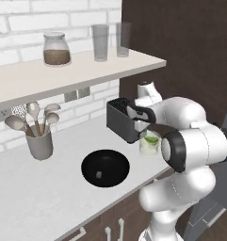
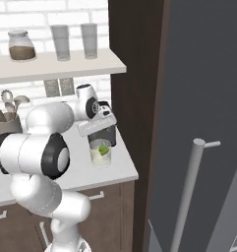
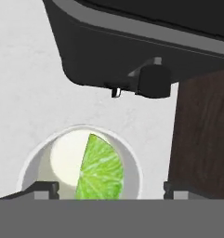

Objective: Grab a lemon wedge from the fridge and one ice cube from the ice bowl, and put them in the glass of lemonade.

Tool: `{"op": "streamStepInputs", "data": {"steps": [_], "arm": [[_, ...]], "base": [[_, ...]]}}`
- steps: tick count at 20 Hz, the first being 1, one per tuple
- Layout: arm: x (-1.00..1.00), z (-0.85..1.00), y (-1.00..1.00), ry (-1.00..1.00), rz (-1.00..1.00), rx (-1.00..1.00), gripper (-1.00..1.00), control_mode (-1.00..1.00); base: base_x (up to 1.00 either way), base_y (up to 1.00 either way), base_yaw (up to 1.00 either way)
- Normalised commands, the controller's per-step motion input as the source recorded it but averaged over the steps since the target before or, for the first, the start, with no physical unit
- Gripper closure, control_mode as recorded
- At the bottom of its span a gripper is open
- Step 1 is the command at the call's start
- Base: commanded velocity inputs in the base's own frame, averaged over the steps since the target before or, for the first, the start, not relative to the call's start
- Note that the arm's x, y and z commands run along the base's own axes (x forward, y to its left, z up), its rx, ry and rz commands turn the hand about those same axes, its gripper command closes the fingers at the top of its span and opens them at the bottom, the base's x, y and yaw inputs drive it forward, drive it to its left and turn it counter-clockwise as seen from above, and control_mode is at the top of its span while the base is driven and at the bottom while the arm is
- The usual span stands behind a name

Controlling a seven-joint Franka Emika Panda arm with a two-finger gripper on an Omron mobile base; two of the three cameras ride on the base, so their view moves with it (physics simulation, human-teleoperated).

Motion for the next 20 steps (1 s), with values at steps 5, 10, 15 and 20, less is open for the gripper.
{"op": "streamStepInputs", "data": {"steps": [5, 10, 15, 20], "arm": [[-0.64, 0.32, 0.35, -0.10, 0.00, 0.00, -1.00, -1.00], [-0.58, 0.23, 0.57, -0.15, 0.00, -0.02, -1.00, -1.00], [-0.37, 0.10, 0.73, -0.09, 0.00, -0.05, -1.00, -1.00], [-0.29, 0.00, 0.82, -0.02, 0.00, -0.07, -1.00, -1.00]], "base": [[0.00, 0.00, 0.00], [0.00, 0.00, 0.00], [0.00, 0.00, 0.00], [0.00, 0.00, 0.00]]}}
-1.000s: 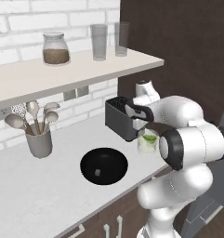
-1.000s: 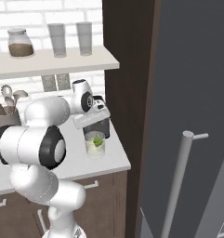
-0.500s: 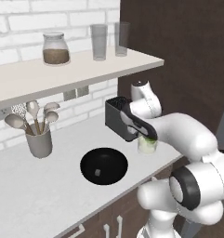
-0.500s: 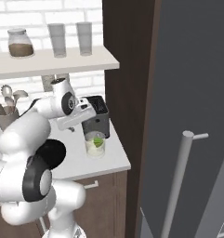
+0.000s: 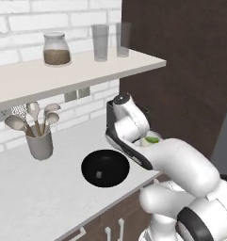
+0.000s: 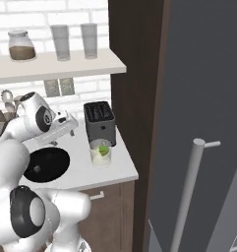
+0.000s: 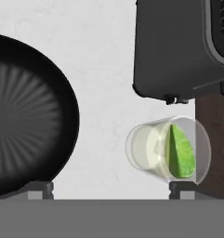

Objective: Grab a lemon wedge from the fridge and one ice cube from the ice bowl, and put them in the glass of lemonade.

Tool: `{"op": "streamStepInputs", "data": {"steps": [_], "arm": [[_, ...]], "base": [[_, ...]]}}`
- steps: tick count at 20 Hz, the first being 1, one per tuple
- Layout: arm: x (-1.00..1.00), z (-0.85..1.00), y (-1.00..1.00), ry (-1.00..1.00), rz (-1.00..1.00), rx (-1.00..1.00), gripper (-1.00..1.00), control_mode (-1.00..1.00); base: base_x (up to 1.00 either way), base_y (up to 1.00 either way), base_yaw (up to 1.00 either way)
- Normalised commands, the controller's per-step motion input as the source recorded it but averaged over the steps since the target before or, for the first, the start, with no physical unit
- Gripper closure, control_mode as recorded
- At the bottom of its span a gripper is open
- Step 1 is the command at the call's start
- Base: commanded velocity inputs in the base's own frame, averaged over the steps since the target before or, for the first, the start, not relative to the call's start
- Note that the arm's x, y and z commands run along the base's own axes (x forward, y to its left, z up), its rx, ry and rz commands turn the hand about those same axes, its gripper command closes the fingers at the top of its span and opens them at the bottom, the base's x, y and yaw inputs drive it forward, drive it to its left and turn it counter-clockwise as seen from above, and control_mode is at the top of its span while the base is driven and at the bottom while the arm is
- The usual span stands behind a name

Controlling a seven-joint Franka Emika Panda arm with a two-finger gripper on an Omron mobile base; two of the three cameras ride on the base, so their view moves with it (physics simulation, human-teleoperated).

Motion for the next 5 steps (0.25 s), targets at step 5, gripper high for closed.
{"op": "streamStepInputs", "data": {"steps": [5], "arm": [[-0.24, 0.00, 0.77, -0.11, 0.00, -0.09, -1.00, -1.00]], "base": [[0.00, 0.00, 0.00]]}}
